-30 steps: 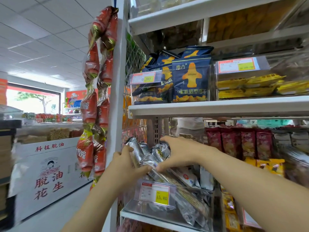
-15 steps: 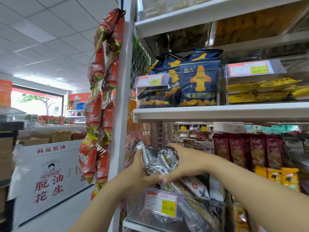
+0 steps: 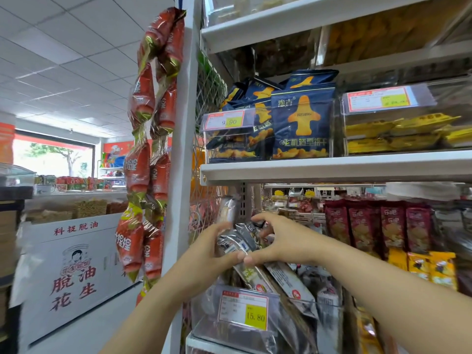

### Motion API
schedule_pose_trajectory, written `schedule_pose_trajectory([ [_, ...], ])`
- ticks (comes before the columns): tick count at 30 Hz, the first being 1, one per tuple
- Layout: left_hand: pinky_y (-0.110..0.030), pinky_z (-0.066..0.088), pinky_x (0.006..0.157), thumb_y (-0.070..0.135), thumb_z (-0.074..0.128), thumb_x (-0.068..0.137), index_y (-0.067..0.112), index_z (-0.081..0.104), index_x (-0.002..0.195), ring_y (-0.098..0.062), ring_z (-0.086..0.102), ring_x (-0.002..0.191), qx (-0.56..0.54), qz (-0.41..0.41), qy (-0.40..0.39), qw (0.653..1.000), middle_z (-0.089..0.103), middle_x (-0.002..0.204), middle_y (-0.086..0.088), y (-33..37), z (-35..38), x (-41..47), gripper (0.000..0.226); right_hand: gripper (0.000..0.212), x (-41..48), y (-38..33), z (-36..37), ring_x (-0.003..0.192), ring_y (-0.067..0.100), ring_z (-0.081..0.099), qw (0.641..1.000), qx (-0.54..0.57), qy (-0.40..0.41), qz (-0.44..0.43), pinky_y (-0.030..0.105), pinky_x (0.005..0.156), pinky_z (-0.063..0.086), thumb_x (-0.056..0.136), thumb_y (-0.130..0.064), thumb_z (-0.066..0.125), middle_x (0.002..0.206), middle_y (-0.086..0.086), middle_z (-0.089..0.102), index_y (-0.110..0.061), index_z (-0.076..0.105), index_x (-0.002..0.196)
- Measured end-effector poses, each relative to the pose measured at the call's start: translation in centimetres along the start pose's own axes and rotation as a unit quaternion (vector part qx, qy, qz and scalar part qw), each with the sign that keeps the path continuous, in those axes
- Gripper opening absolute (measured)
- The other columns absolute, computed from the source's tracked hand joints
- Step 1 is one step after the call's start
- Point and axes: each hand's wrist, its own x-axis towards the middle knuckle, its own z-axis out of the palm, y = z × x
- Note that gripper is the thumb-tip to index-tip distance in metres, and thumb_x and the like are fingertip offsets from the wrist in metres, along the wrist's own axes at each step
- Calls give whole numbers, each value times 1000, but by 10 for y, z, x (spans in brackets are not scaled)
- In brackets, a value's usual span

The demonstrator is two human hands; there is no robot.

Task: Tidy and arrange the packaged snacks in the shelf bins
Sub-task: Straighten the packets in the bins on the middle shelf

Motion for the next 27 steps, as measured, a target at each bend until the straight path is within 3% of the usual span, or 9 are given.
schedule_pose_trajectory([
  [4,-26,42,94,51,69,77,38,46,124,-10,46,113,43,-19,69,997,40,126,5,0,5,-6,54,67,-11,-4,-11,111,12,50,993,-120,-7,-5,31,94,45,69,-54,76,125,-9,49,-31,48,125],
  [7,-29,48,76,52,64,82,36,43,129,-14,61,94,31,-30,59,997,57,115,0,8,9,-10,54,45,-21,-2,-20,86,11,56,979,-203,21,10,34,79,51,71,-56,73,90,-16,55,-24,59,98],
  [9,-28,47,76,56,62,81,36,38,133,-15,61,98,31,-28,56,998,55,119,11,13,14,-11,61,39,-24,3,-23,73,10,55,977,-213,25,16,30,66,47,73,-53,74,78,-12,58,-18,61,88],
  [11,-24,46,74,49,66,82,35,39,134,-16,61,96,29,-16,83,996,54,117,14,18,20,-10,60,32,-26,7,-25,69,10,55,977,-210,22,14,27,60,44,75,-45,76,77,-5,63,-17,60,80],
  [15,-14,38,53,27,66,86,35,39,129,-5,52,67,-21,6,164,986,54,88,14,31,15,-8,52,24,-36,14,-29,68,10,57,977,-213,7,15,23,54,40,77,-36,77,74,-8,60,-24,57,70],
  [19,-29,48,55,27,66,86,36,33,121,-12,57,66,-44,28,203,978,58,83,8,47,6,-8,49,24,-41,14,-25,75,10,59,970,-242,-4,6,24,54,40,76,-40,76,74,-11,60,-27,57,68],
  [23,-30,42,55,26,63,88,35,37,116,-11,51,64,-47,62,216,973,54,79,10,58,2,-10,40,23,-47,14,-22,61,4,54,968,-236,-84,19,22,56,42,78,-38,75,65,-12,59,-25,61,66],
  [25,-30,44,57,25,62,89,35,38,119,-11,51,66,-51,76,223,971,54,83,8,62,-1,-10,40,19,-48,17,-19,65,5,55,966,-242,-95,18,24,61,46,80,-39,73,73,-9,64,-23,66,74],
  [27,-27,42,60,24,61,89,35,39,121,-11,50,69,-51,85,224,969,54,88,9,63,-1,-10,40,16,-48,17,-16,78,7,54,965,-261,-34,-5,27,65,45,81,-40,70,96,-9,62,-26,65,87],
])
